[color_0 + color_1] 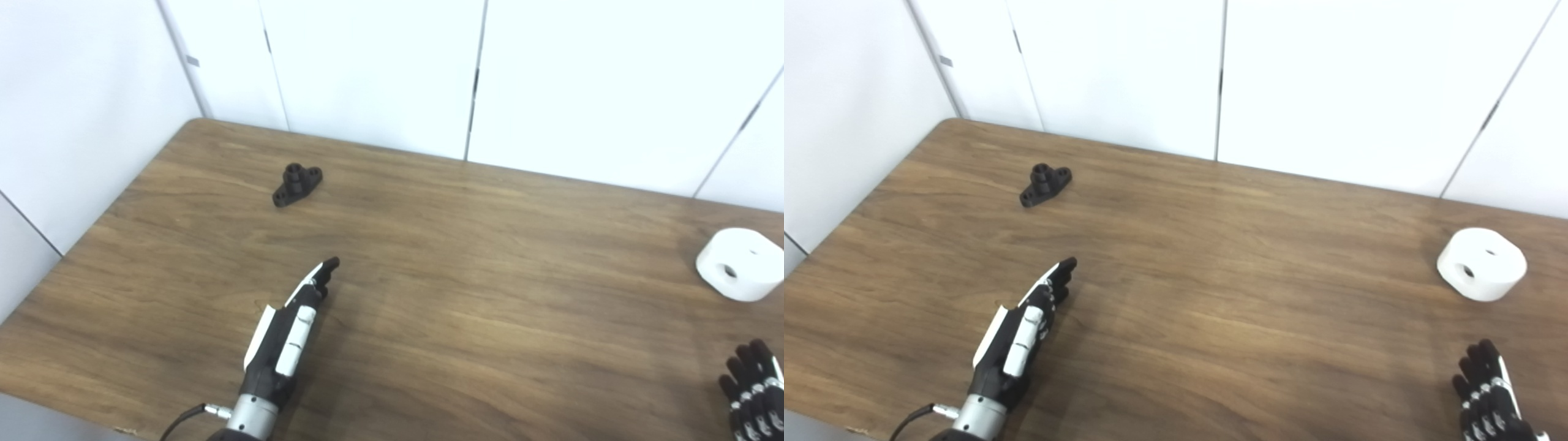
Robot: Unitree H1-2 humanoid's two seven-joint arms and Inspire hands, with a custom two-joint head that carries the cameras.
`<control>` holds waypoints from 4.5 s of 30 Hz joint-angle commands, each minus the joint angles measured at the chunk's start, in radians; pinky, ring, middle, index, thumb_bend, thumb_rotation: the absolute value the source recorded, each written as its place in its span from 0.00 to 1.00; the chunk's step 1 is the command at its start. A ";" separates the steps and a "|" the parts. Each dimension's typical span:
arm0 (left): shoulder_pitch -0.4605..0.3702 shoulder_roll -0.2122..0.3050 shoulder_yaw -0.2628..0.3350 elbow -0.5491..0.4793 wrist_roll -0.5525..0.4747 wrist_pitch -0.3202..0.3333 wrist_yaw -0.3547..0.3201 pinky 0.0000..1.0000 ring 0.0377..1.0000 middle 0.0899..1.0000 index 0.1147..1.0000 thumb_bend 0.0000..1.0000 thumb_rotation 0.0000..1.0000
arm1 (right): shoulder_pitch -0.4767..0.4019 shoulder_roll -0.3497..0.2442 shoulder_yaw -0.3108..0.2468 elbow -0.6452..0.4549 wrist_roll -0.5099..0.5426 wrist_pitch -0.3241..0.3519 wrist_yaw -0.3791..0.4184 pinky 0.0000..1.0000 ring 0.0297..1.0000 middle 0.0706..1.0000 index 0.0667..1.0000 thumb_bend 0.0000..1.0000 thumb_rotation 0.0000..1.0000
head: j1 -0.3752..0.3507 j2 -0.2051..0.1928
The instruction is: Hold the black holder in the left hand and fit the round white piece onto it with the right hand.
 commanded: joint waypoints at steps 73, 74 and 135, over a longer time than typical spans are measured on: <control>-0.573 0.266 0.126 0.224 0.703 0.435 0.208 0.88 0.93 0.88 0.79 0.83 0.36 | 0.020 0.006 -0.023 0.018 -0.033 -0.034 -0.014 1.00 1.00 1.00 1.00 0.69 1.00 | -0.041 0.019; -0.582 0.273 0.120 0.251 0.710 0.426 0.224 0.89 0.93 0.88 0.79 0.83 0.36 | 0.021 0.006 -0.024 0.015 -0.040 -0.031 -0.018 1.00 1.00 1.00 1.00 0.70 1.00 | -0.043 0.021; -0.854 0.379 -0.043 0.822 0.641 0.449 0.271 0.90 0.90 0.83 0.59 0.88 0.30 | 0.036 0.014 -0.011 -0.015 -0.014 -0.024 -0.028 1.00 1.00 1.00 1.00 0.65 0.91 | -0.078 0.039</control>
